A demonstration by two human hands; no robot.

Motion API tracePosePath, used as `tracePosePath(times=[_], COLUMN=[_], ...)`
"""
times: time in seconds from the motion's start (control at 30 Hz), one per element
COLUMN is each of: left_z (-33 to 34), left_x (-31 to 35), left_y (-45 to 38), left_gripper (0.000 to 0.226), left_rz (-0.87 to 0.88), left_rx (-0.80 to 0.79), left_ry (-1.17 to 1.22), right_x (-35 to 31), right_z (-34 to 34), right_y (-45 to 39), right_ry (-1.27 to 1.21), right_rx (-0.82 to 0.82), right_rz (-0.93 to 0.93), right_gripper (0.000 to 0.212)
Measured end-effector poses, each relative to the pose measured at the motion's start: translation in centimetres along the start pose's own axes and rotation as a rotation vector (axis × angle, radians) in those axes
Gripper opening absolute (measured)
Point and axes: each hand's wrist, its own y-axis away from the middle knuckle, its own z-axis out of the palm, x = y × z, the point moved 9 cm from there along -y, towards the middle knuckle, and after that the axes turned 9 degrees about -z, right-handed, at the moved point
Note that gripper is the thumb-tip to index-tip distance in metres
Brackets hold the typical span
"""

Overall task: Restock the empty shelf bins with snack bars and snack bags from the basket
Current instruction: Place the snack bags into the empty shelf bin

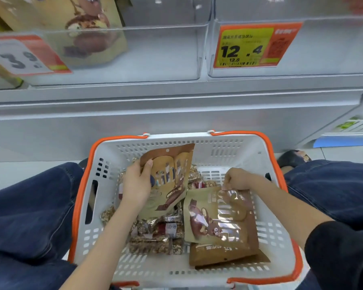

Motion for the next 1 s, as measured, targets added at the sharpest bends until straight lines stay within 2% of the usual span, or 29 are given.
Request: tracePosePath(times=[0.07, 0.13, 0.23, 0.33, 0.47, 0.53, 0.63, 0.7, 0.8, 0.9, 1.0], left_z=[-0.5, -1.2, -2.7, -4.0, -5.7, -5.8, -5.2, -5.2, -5.6, -6.0, -6.3], left_x=[1.5, 3.3, 5.5, 7.5, 12.4, 14.9, 17.9, 19.2, 19.7, 19.5, 19.4], left_y=[0.9, 2.2, 4.1, 5.0, 7.5, 9.0, 10.7, 11.3, 11.1, 10.9, 10.8], left_gripper=[0.023, 0.019, 0.031, 0.038, 0.037, 0.026, 0.03, 0.037, 0.032, 0.031, 0.034], left_rz=[0.057, 0.136, 0.221, 0.275, 0.438, 0.537, 0.621, 0.616, 0.568, 0.552, 0.507], left_rx=[0.028, 0.052, 0.075, 0.077, 0.017, -0.032, -0.13, -0.21, -0.343, -0.384, -0.414], left_ry=[-0.021, -0.003, 0.04, 0.069, 0.044, 0.01, 0.009, 0.066, 0.194, 0.252, 0.252], right_x=[-1.3, -2.6, -6.9, -12.7, -20.5, -23.7, -27.5, -28.5, -29.1, -30.6, -31.8], right_z=[-0.7, -0.8, -2.9, -5.8, -10.3, -12.7, -15.4, -16.8, -18.8, -19.2, -19.8], right_y=[2.4, 4.6, 8.6, 13.9, 22.7, 25.8, 28.3, 28.1, 27.5, 26.5, 25.6], right_ry=[-0.072, -0.042, 0.115, 0.242, 0.574, 0.643, 0.666, 0.59, 0.435, 0.401, 0.371], right_rx=[-0.015, -0.024, 0.138, 0.236, 0.406, 0.5, 0.657, 0.697, 0.804, 0.785, 0.749], right_rz=[-0.014, -0.057, -0.217, -0.353, -0.479, -0.543, -0.752, -0.764, -0.749, -0.805, -0.842], right_gripper=[0.011, 0.026, 0.03, 0.023, 0.015, 0.016, 0.017, 0.016, 0.018, 0.027, 0.028])
